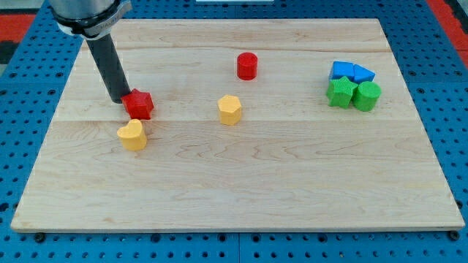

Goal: Slide the yellow hexagon towards red star

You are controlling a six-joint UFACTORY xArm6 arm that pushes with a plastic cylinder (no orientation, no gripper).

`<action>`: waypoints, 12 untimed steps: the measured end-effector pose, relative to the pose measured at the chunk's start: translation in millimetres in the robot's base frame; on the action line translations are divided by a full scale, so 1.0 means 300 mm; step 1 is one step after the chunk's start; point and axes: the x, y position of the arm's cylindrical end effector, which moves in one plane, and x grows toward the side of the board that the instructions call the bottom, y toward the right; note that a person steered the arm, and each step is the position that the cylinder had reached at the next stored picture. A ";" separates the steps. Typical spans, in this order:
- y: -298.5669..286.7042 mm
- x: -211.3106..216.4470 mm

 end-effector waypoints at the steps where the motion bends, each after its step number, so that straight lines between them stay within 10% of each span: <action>1: 0.021 -0.077; 4: 0.843 -0.078; 5: 0.973 0.123; 6: 0.883 0.266; 12: 0.461 0.004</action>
